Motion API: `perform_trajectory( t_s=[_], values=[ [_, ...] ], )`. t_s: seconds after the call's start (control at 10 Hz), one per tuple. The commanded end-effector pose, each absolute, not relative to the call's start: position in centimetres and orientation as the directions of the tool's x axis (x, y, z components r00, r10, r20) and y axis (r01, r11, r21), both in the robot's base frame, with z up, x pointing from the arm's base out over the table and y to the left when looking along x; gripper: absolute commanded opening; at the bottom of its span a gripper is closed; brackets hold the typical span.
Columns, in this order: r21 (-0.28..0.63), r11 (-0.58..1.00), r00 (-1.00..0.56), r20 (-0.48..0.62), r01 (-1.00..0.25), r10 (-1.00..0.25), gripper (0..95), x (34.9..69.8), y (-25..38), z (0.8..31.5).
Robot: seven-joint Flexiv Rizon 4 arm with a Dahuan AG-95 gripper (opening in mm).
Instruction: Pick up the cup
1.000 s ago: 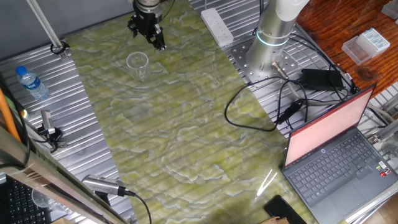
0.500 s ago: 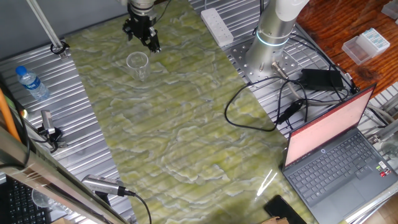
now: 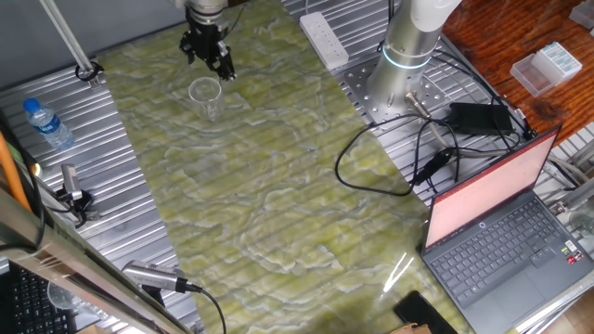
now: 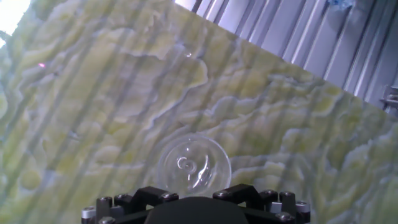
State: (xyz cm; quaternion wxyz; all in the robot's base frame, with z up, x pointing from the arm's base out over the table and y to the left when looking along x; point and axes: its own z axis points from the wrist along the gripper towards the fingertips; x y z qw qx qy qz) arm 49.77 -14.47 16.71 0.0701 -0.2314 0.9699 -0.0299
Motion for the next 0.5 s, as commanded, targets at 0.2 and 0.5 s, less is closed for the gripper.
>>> perform_trajectory(
  t_s=[0.2, 0.5],
  values=[
    [-0.079, 0.893, -0.883, -0.132, -0.443, -0.450, 95.0, 50.07, -14.47, 16.31],
    [-0.054, 0.892, -0.881, -0.137, -0.450, -0.453, 95.0, 50.21, -14.39, 16.32]
  ],
)
